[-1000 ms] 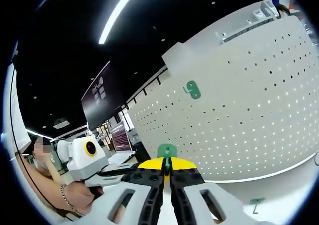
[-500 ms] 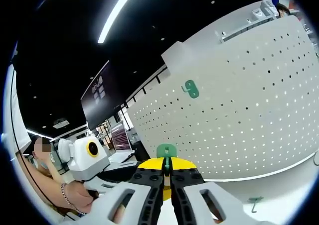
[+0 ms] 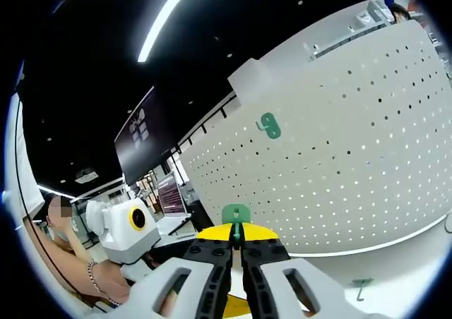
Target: Insert the hook assembly into the mounting plate slot until the hook locks in place.
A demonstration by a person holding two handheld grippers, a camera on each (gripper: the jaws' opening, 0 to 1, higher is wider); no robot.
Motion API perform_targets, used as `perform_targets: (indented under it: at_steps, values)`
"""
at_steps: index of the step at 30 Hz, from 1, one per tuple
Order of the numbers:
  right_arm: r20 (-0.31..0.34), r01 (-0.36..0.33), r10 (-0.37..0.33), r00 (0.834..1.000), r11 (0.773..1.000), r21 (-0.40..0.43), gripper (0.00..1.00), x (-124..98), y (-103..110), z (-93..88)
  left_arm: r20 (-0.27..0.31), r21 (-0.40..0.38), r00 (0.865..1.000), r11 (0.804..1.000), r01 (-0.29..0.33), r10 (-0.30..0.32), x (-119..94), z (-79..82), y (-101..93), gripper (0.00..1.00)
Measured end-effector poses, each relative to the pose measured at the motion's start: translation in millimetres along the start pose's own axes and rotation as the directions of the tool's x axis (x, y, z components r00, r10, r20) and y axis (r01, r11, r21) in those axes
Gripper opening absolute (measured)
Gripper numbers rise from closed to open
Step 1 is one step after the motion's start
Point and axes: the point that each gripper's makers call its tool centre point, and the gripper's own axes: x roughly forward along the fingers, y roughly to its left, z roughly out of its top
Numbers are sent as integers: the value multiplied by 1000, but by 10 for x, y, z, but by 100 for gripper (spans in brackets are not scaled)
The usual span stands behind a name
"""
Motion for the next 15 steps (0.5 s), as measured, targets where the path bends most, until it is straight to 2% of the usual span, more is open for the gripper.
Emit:
perform_targets:
  at_steps: [4, 7, 10, 12, 13, 15]
  values:
    - [-11, 14, -15, 1000, 1000, -26, 0, -4, -15, 1, -1, -4, 1000, 1000, -1, 1, -3, -6, 0, 80]
    - [-45, 33, -41, 998, 984, -177, 0, -9, -10, 13, -7, -8, 1000, 1000, -6, 6, -6, -28, 13, 79]
    - [-72, 75, -112, 991, 915, -396, 0, -24, -43, 28, -9, -14, 1000, 1000, -6, 6, -4, -45, 21, 79]
    - [-69, 91, -135, 988, 891, -444, 0, -36, -56, 44, -10, -17, 1000, 1000, -7, 6, -5, -51, 18, 79]
    - [-69, 90, -135, 988, 889, -448, 0, -35, -52, 45, -10, -17, 1000, 1000, -6, 6, -5, -54, 15, 79]
    - [-70, 85, -126, 990, 902, -424, 0, -27, -51, 40, -11, -18, 1000, 1000, -5, 5, -2, -59, 12, 79]
